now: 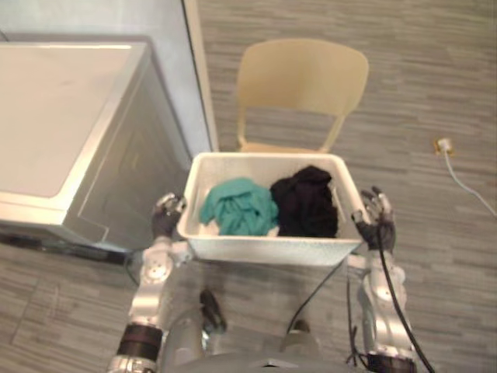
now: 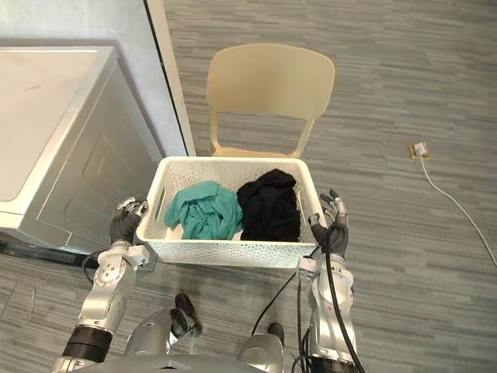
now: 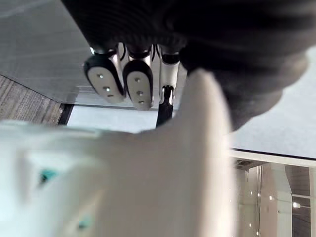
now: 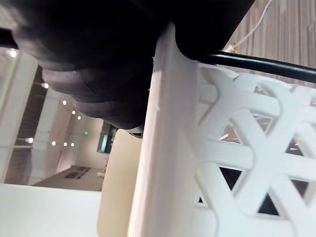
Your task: Pick up the laundry basket with both hands and put the clothes into the washing machine.
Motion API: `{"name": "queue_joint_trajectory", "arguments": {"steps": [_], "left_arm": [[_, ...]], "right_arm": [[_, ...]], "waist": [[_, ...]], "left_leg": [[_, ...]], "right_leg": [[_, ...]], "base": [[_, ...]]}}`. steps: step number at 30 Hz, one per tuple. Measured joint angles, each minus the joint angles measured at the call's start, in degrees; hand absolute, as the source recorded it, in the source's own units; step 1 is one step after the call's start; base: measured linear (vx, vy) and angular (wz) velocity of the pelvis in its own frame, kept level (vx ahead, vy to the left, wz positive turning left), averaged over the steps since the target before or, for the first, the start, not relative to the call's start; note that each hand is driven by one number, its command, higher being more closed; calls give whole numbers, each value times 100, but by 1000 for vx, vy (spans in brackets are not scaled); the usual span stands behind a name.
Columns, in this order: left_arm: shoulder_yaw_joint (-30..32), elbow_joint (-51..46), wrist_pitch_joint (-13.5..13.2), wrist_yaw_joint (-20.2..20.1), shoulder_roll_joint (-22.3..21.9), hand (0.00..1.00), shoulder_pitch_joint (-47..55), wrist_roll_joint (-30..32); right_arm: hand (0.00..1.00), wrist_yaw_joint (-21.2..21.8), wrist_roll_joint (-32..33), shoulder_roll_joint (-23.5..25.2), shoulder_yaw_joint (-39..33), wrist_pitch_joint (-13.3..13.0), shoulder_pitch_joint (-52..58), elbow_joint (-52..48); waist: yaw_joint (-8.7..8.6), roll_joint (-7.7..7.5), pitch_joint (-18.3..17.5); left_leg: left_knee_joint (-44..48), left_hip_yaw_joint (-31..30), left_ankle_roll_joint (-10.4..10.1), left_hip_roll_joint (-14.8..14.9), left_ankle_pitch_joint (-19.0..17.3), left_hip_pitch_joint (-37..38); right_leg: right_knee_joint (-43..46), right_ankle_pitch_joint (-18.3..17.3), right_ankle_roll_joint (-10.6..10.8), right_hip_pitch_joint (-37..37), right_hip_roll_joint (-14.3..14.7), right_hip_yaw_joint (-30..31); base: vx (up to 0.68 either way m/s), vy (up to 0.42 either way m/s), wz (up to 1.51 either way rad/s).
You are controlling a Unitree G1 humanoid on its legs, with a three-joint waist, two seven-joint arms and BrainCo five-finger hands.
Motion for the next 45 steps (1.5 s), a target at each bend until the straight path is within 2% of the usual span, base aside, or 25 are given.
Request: {"name": "queue_joint_trajectory", "arguments": {"steps": [2,8,10,11,12,13,14,15,16,18,21,24,26,28,29,30,31,33,36,40,42,45], "left_arm": [[-22,1,0,63,-5,100,-130,-6],[-61,0,1,67,17,100,-229,-118],[-81,3,2,66,32,100,-279,-118],[-85,11,5,65,38,100,-324,-116],[-82,28,6,65,72,100,-378,-115],[-78,35,6,65,89,100,-398,-115],[-61,47,5,66,132,100,-406,-115],[-61,69,5,67,153,100,-394,-116],[-53,111,5,66,173,100,-338,-116],[-7,114,-11,67,174,100,-221,-117],[52,202,-20,65,169,100,57,-189],[28,351,24,31,156,100,498,-292],[-15,347,29,-66,91,100,665,-298],[-41,344,35,-88,51,100,717,-345],[-61,340,47,-92,4,100,745,-350],[-65,327,70,-109,-14,100,743,-350],[-82,286,80,-137,-41,100,738,-349],[-89,255,91,-197,-119,100,636,-346],[-64,257,106,-105,-104,100,341,-331],[-34,265,82,40,25,100,-201,-331],[36,333,54,141,37,100,-565,-334],[96,880,25,320,94,100,-1564,-292]], "right_arm": [[100,-78,-1,-30,-5,0,-54,0],[100,-112,-1,-115,-4,0,-78,18],[100,-110,-1,-196,-4,1,-99,96],[100,-110,-4,-204,-7,2,-101,117],[100,-108,-8,-199,-2,2,-103,120],[100,-106,-8,-201,7,2,-114,121],[100,-106,-7,-201,50,2,-134,122],[100,-104,-7,-204,71,2,-129,130],[100,-102,-7,-240,142,2,-131,189],[100,-83,-5,-272,245,2,-130,347],[100,-38,0,-271,389,2,-5,371],[100,70,5,-279,450,2,112,371],[100,68,12,-324,427,1,247,371],[100,66,17,-337,376,1,287,370],[100,64,18,-356,331,1,302,370],[100,60,19,-352,298,1,315,369],[100,60,23,-345,228,1,324,365],[100,37,28,-244,89,1,357,362],[100,-131,25,-45,63,7,351,363],[100,-348,24,16,93,5,-27,362],[100,-448,14,8,96,5,-340,362],[100,-686,7,-46,26,7,-927,344]], "waist": [[-106,-52,130],[-176,-66,150],[-189,-63,153],[-210,-40,173],[-229,-43,177],[-217,-52,182],[-173,-74,197],[-169,-76,204],[-139,-61,209],[-117,-23,191],[-92,-22,192],[-46,-17,196],[21,9,184],[14,46,161],[9,117,131],[14,121,125],[26,120,126],[11,114,130],[28,102,262],[15,78,614],[27,60,776],[-13,-111,1114]], "left_leg": [[270,23,68,-13,-190,-21],[95,-18,112,-75,-93,-75],[-29,-70,137,-69,-8,-88],[-121,-160,159,-59,38,-61],[-155,-197,139,-69,66,-53],[-160,-200,117,-68,77,-44],[-159,-200,4,-68,62,-4],[-159,-210,-39,-68,69,31],[-165,-256,-142,-29,85,106],[-160,-400,-257,131,143,127],[-19,-624,-396,491,220,180],[206,-668,-227,799,423,521],[464,-519,44,1099,680,539],[423,-313,29,1262,883,559],[376,-254,-69,1332,1005,525],[332,-251,-126,1332,1102,509],[132,-206,-358,1285,1280,506],[-323,-213,-500,1128,1467,518],[-986,-206,-507,975,1472,767],[-923,-188,-537,989,1432,656],[-887,-172,-594,1013,1236,500],[-672,141,-481,989,1117,56]], "right_leg": [[651,-208,-1,-246,-172,37],[800,-17,-112,-397,-219,-41],[909,131,-257,-506,-197,-36],[1113,8,-476,-660,-198,-34],[950,-113,-567,-676,-198,-55],[874,-112,-568,-695,-208,-55],[735,-75,-592,-740,-229,-51],[745,15,-546,-726,-218,-44],[793,-7,-387,-630,-202,-131],[864,-56,-272,-529,-32,-271],[1242,-343,-383,-402,264,-524],[1393,-616,-586,75,503,-718],[1268,-711,-736,399,719,-952],[1094,-688,-820,571,860,-1063],[935,-624,-879,658,960,-1124],[881,-598,-892,664,974,-1136],[775,-531,-916,628,975,-1152],[720,-474,-925,467,971,-1184],[828,-472,-926,277,986,-1126],[1115,-451,-935,-204,938,-779],[1319,-421,-916,-657,940,-509],[1690,-348,-824,-1427,774,-186]], "base": [[-1,72,-2],[-7,12,2],[-32,6,7],[-46,-21,13],[-40,-25,15],[-50,-75,13],[-55,-104,7],[-61,-170,11],[-45,-203,15],[-18,-206,14],[7,-276,16],[59,-280,14],[17,-270,25],[17,-212,28],[40,-127,22],[46,-103,12],[28,-69,9],[22,-71,11],[-3,-26,-7],[-109,35,-45],[-116,93,-62],[-142,116,-41]]}}
